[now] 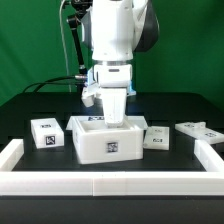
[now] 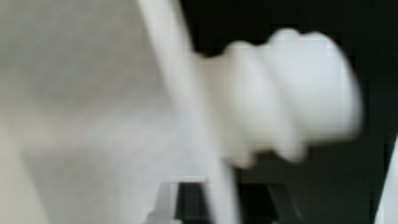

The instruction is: Assemble cabinet

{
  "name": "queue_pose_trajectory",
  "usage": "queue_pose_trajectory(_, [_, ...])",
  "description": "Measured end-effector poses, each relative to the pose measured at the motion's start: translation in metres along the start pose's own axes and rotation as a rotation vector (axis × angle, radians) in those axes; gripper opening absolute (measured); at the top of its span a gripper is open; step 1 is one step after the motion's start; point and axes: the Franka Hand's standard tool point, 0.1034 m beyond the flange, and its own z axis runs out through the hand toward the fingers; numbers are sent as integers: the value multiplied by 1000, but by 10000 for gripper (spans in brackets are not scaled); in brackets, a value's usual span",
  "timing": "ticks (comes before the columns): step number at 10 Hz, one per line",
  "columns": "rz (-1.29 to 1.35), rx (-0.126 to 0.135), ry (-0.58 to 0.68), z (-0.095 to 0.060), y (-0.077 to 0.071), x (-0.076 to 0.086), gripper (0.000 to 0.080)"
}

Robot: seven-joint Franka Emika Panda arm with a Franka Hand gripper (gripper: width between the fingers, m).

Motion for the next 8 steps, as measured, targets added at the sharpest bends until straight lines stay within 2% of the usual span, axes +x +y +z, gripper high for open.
queue_pose_trajectory(6, [0,1,0,0,0,0,37])
queue_pose_trajectory(7, [-5,6,-4,0,9,1,37])
queue_pose_trajectory(8, [-6,-10,-2,0,22,2,37])
